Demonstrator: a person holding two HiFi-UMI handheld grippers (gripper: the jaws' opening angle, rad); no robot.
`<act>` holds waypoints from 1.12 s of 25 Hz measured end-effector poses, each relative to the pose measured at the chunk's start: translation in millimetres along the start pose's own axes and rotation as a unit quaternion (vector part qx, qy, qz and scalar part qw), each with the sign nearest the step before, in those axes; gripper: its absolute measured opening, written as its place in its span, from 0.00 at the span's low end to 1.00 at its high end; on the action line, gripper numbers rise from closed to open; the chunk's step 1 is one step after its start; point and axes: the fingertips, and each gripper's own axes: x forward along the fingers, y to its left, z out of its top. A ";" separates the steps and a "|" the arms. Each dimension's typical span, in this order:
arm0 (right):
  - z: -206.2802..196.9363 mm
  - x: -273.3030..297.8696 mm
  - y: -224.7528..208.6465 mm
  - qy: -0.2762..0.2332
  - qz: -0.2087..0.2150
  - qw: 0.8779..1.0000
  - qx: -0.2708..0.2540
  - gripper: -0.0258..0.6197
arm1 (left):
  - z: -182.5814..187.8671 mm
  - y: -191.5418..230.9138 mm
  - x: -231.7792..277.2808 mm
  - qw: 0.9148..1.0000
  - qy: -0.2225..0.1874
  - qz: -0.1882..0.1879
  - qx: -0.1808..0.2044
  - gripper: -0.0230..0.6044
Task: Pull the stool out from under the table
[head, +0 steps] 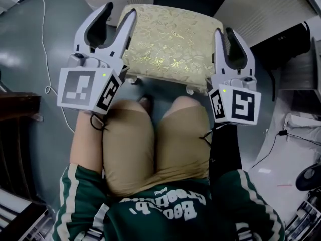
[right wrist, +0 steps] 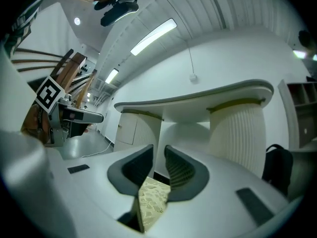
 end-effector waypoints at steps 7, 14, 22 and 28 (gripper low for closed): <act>8.6 -0.4 -2.0 -0.016 -0.001 1.000 -0.010 0.06 | -18.7 21.1 -5.0 0.997 0.006 0.072 0.027 0.06; 6.5 1.2 4.9 -0.008 0.010 1.000 -0.020 0.06 | -11.5 21.4 -4.0 0.997 0.012 0.065 0.045 0.06; 2.2 0.5 6.3 -0.009 0.015 1.000 -0.014 0.06 | -26.6 22.6 -8.2 0.998 0.007 0.069 0.012 0.06; 1.6 0.2 8.8 -0.010 0.018 1.000 -0.013 0.06 | -18.2 12.6 -6.6 0.998 0.015 0.049 0.029 0.06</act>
